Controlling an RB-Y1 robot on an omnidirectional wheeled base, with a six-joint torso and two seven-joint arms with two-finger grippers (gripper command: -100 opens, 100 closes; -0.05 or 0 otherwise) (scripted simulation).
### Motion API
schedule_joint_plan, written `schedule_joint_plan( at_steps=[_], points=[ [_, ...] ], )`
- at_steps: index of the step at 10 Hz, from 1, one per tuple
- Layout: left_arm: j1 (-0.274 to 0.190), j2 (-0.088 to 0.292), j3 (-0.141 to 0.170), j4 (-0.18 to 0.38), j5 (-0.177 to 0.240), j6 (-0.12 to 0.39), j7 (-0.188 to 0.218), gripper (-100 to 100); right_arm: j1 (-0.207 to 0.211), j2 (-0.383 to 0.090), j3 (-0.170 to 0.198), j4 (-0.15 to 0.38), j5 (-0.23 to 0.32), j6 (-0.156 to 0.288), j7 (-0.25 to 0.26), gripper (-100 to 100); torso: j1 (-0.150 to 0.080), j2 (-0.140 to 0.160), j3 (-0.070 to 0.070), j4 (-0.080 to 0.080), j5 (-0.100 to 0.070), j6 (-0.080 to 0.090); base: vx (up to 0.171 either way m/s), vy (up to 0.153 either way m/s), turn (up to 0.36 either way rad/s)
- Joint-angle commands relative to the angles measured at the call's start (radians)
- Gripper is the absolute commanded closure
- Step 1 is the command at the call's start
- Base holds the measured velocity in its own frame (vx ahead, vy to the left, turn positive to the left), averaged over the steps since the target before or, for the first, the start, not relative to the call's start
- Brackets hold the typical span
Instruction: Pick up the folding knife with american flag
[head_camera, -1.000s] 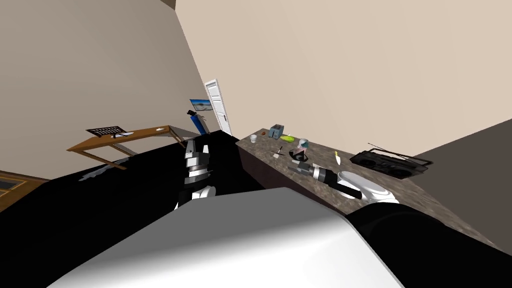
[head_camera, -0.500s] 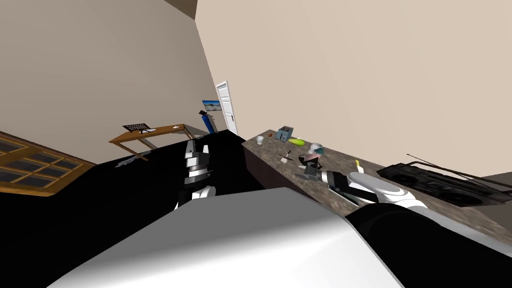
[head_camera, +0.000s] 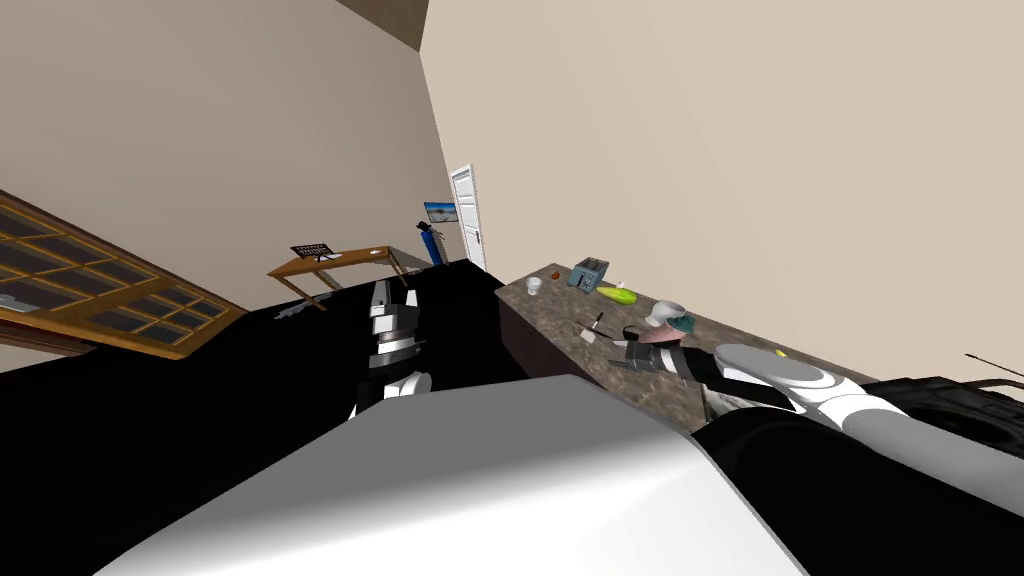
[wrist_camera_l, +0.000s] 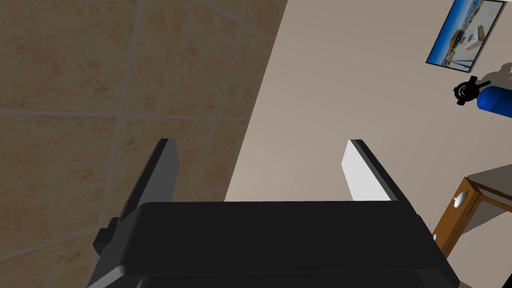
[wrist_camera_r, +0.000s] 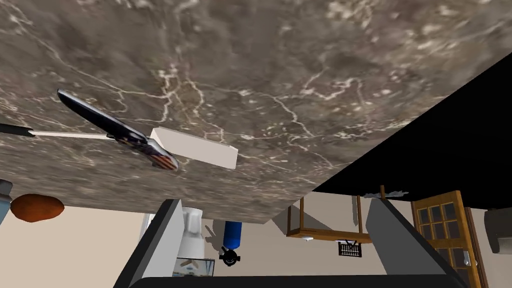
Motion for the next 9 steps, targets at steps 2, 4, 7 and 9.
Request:
schedule_joint_plan(
  at_steps=[2, 4, 7, 9],
  points=[
    [0.0, 0.0, 0.0, 0.0, 0.0, 0.0, 0.0, 0, 0.054, -0.053, 0.007, 0.048, 0.056, 0.012, 0.003, -100, -0.001, 0.002, 0.001, 0.001, 0.0, -0.001, 0.118, 0.032, 0.23],
    [0.0, 0.0, 0.0, 0.0, 0.0, 0.0, 0.0, 0, 0.104, -0.094, 0.011, 0.092, 0.101, 0.015, 0.008, -100, 0.001, 0.0, 0.0, 0.0, 0.0, -0.001, 0.155, 0.041, 0.243],
    [0.0, 0.0, 0.0, 0.0, 0.0, 0.0, 0.0, 0, 0.149, -0.129, 0.018, 0.129, 0.141, 0.016, 0.013, -100, -0.001, 0.003, 0.002, 0.001, 0.0, 0.0, 0.104, 0.016, 0.153],
    [0.0, 0.0, 0.0, 0.0, 0.0, 0.0, 0.0, 0, 0.189, -0.159, 0.027, 0.159, 0.174, 0.015, 0.016, -100, 0.001, 0.001, 0.001, 0.0, 0.0, 0.0, 0.136, 0.029, 0.177]
  ],
)
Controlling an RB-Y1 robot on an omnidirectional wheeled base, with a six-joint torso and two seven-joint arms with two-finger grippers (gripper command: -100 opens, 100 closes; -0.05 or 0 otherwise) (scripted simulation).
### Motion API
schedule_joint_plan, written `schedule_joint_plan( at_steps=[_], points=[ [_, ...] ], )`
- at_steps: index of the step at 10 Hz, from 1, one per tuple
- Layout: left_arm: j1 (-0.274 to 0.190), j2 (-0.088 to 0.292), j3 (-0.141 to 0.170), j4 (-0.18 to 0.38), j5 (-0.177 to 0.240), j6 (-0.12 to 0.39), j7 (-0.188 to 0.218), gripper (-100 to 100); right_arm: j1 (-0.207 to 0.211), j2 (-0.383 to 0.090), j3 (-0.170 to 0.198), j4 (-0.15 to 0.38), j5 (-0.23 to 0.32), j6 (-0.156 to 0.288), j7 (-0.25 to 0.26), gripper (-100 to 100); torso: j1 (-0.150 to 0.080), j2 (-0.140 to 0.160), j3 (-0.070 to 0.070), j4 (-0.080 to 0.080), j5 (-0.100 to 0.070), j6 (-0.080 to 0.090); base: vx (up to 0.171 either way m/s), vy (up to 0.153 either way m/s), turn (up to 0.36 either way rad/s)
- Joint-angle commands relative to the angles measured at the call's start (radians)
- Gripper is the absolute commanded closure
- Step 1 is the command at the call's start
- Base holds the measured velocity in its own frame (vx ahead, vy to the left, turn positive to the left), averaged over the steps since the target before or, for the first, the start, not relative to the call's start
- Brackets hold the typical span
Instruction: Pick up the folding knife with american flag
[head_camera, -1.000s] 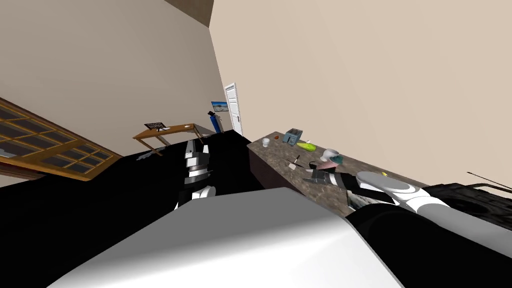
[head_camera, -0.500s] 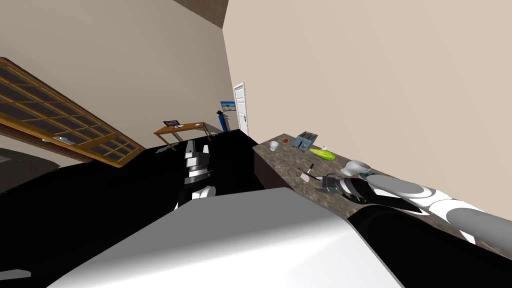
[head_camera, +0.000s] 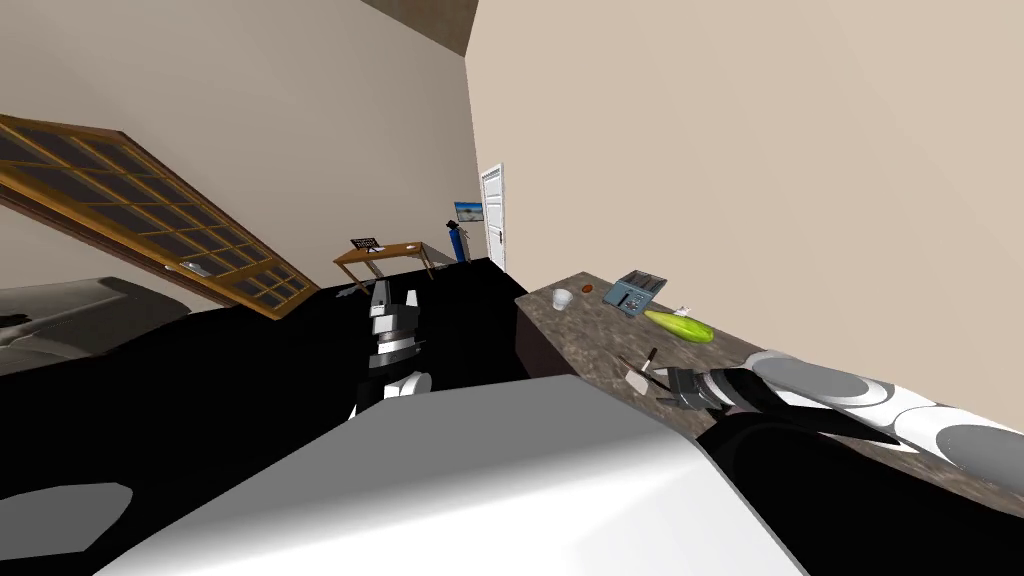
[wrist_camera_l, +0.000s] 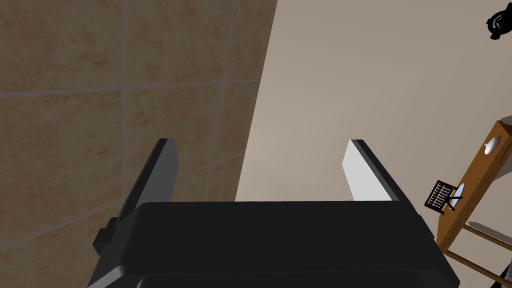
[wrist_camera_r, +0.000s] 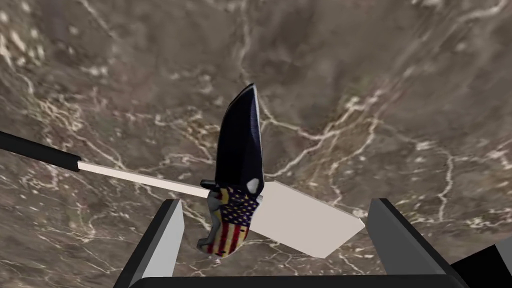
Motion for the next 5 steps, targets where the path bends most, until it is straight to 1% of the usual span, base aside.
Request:
schedule_joint_plan(
  at_steps=[1, 2, 3, 4, 5],
  points=[
    [0.0, 0.0, 0.0, 0.0, 0.0, 0.0, 0.0, 0, 0.034, -0.037, 0.019, 0.034, 0.036, -0.004, -0.003, -100, 0.0, 0.0, 0.0, 0.0, 0.0, 0.0, 0.139, 0.021, 0.245],
    [0.0, 0.0, 0.0, 0.0, 0.0, 0.0, 0.0, 0, 0.034, -0.037, 0.019, 0.034, 0.036, -0.004, -0.003, -100, -0.001, -0.001, 0.0, 0.0, 0.0, -0.001, 0.1, 0.006, 0.097],
    [0.0, 0.0, 0.0, 0.0, 0.0, 0.0, 0.0, 0, 0.057, -0.052, 0.029, 0.048, 0.054, -0.006, -0.001, -100, -0.001, 0.001, 0.001, 0.0, 0.0, 0.001, 0.074, 0.012, 0.102],
    [0.0, 0.0, 0.0, 0.0, 0.0, 0.0, 0.0, 0, 0.058, -0.047, 0.013, 0.036, 0.042, -0.007, -0.001, -100, 0.0, 0.003, 0.002, 0.001, 0.0, 0.0, 0.035, 0.004, 0.029],
    [0.0, 0.0, 0.0, 0.0, 0.0, 0.0, 0.0, 0, 0.06, -0.049, 0.012, 0.037, 0.043, -0.006, -0.002, 0, -0.001, 0.006, 0.003, 0.001, 0.0, 0.001, 0.007, 0.0, -0.003]
  ],
)
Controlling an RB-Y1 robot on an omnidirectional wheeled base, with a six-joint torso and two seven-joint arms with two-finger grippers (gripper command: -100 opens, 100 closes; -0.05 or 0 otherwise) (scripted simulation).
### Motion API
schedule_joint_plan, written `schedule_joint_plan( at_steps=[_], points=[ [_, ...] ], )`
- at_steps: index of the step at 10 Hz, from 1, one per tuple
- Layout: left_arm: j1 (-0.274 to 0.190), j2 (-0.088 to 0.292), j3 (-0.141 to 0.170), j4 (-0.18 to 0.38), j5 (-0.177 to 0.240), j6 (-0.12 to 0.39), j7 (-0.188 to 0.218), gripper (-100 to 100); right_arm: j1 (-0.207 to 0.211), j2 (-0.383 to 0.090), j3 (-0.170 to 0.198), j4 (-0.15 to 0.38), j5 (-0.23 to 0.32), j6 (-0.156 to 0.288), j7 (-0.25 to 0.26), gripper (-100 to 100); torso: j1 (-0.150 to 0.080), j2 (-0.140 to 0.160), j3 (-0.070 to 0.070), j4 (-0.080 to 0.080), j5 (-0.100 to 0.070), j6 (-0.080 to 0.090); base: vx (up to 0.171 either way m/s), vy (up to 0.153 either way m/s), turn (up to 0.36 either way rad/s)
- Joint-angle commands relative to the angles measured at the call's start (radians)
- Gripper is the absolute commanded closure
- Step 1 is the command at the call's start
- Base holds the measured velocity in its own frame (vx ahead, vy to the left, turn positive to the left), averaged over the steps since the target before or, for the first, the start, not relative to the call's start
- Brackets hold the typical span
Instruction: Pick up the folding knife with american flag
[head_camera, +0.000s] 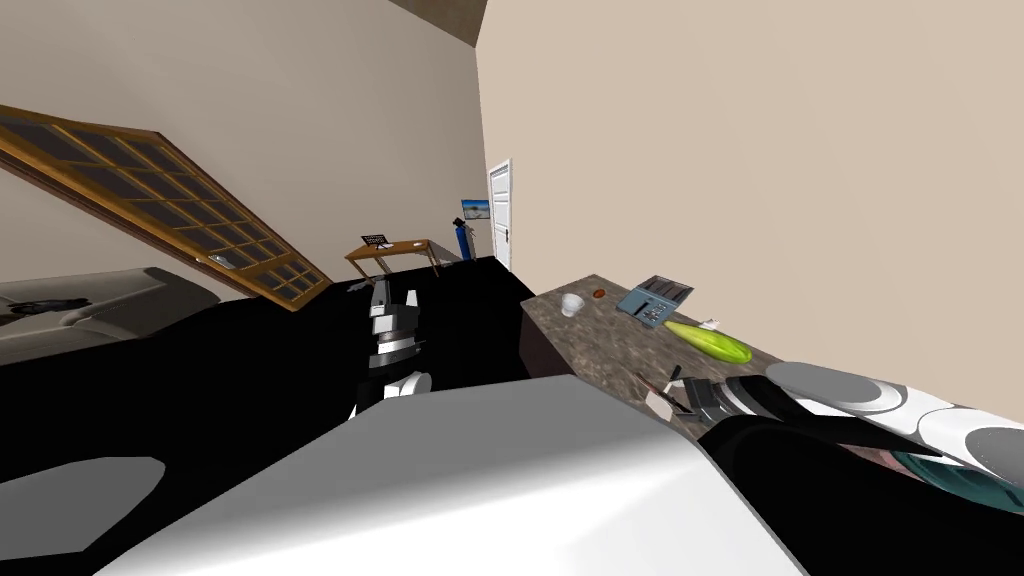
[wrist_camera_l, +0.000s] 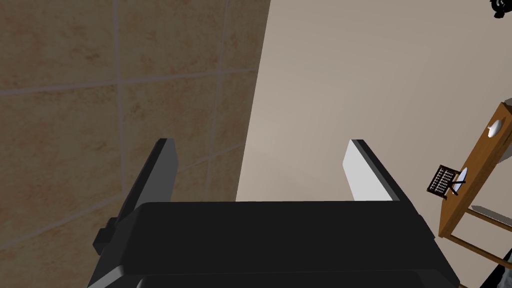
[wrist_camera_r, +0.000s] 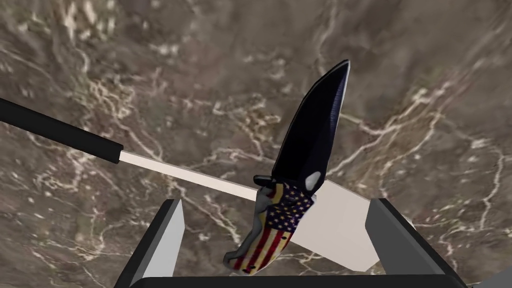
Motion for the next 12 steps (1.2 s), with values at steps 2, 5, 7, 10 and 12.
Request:
schedule_joint_plan(
  at_steps=[2, 5, 7, 10, 12],
  points=[
    [0.0, 0.0, 0.0, 0.0, 0.0, 0.0, 0.0, 0, -0.014, 0.048, 0.042, 0.009, 0.011, 0.029, 0.019, -100, -0.001, 0.0, 0.0, 0.0, 0.0, 0.0, 0.026, -0.014, 0.112],
    [0.0, 0.0, 0.0, 0.0, 0.0, 0.0, 0.0, 0, -0.011, 0.064, 0.054, 0.005, 0.016, 0.043, 0.022, -100, -0.004, -0.001, 0.0, 0.0, -0.005, -0.001, 0.025, -0.022, 0.053],
    [0.0, 0.0, 0.0, 0.0, 0.0, 0.0, 0.0, 0, -0.01, 0.066, 0.054, 0.004, 0.016, 0.045, 0.023, 100, -0.005, 0.0, 0.0, 0.0, -0.005, -0.001, -0.001, 0.0, -0.006],
    [0.0, 0.0, 0.0, 0.0, 0.0, 0.0, 0.0, 0, -0.01, 0.065, 0.053, 0.005, 0.016, 0.046, 0.023, 100, -0.009, -0.001, -0.001, 0.0, -0.009, -0.002, 0.0, 0.0, 0.0],
    [0.0, 0.0, 0.0, 0.0, 0.0, 0.0, 0.0, 0, -0.009, 0.032, 0.028, 0.006, 0.007, 0.019, 0.013, 100, -0.009, -0.002, -0.001, 0.0, -0.009, -0.002, -0.014, 0.01, -0.074]
  ],
)
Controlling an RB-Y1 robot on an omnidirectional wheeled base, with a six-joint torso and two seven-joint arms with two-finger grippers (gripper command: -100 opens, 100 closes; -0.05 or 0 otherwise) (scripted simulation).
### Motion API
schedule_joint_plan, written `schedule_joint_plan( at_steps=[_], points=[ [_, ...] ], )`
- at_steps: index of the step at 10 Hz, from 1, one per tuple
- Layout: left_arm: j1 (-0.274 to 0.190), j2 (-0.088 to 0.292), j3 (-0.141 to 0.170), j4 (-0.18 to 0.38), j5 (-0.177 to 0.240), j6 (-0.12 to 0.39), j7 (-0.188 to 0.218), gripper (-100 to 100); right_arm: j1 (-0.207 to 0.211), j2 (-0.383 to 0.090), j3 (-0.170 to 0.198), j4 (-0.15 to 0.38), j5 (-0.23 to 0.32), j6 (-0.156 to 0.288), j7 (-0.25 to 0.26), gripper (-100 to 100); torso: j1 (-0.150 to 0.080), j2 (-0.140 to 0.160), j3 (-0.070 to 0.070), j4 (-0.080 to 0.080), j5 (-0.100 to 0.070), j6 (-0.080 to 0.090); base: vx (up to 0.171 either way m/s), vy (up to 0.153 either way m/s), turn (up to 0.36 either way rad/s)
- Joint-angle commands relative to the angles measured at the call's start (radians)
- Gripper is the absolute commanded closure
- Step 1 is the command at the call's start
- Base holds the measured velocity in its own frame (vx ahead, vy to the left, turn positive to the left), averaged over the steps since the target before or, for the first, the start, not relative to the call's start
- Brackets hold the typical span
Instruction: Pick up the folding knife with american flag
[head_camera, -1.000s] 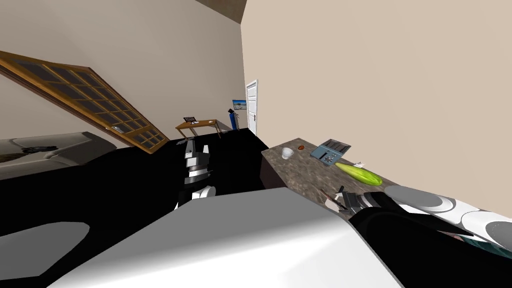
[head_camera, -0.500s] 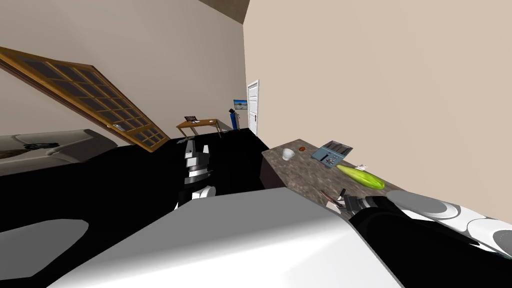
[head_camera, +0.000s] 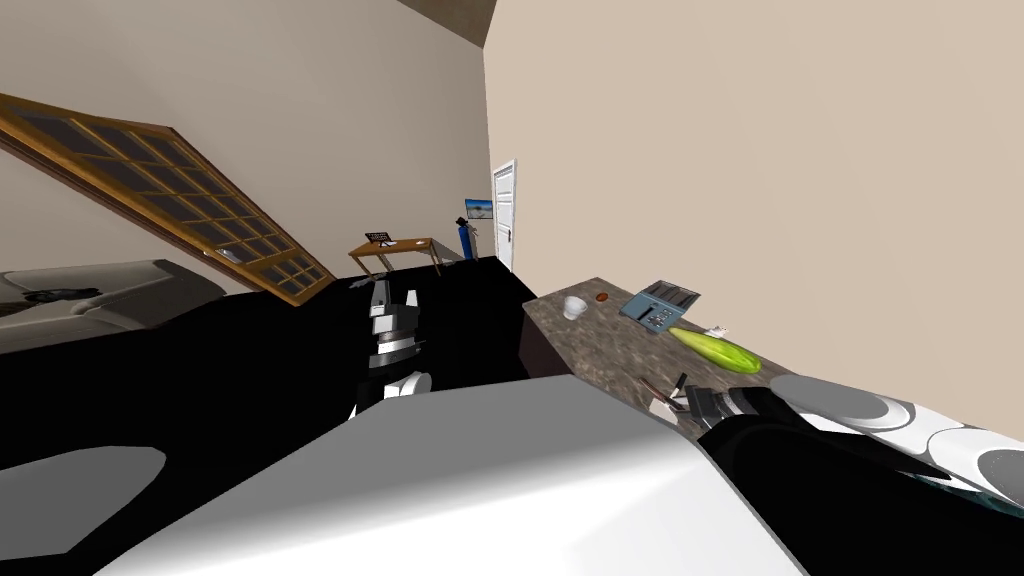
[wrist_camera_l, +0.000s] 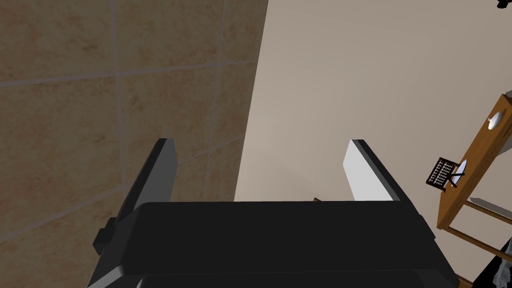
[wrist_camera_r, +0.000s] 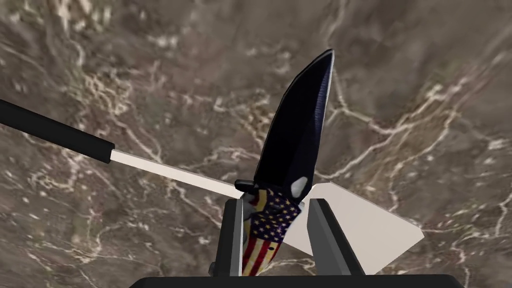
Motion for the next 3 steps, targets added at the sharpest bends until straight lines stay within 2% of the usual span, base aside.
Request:
schedule_joint_plan(
  at_steps=[1, 2, 3],
  points=[
    [0.0, 0.0, 0.0, 0.0, 0.0, 0.0, 0.0, 0, 0.004, -0.03, -0.027, 0.003, -0.01, -0.029, -0.008, 100, 0.0, 0.0, 0.0, 0.0, 0.0, 0.0, -0.039, 0.032, -0.142],
    [0.0, 0.0, 0.0, 0.0, 0.0, 0.0, 0.0, 0, 0.014, -0.02, -0.025, -0.005, -0.007, -0.014, -0.006, 100, 0.001, 0.001, 0.001, 0.0, 0.0, 0.0, -0.016, 0.014, -0.024],
    [0.0, 0.0, 0.0, 0.0, 0.0, 0.0, 0.0, 0, 0.015, -0.021, -0.028, -0.005, -0.008, -0.017, -0.007, 0, 0.0, 0.0, 0.0, 0.0, -0.001, 0.0, 0.0, 0.0, 0.0]
  ],
)
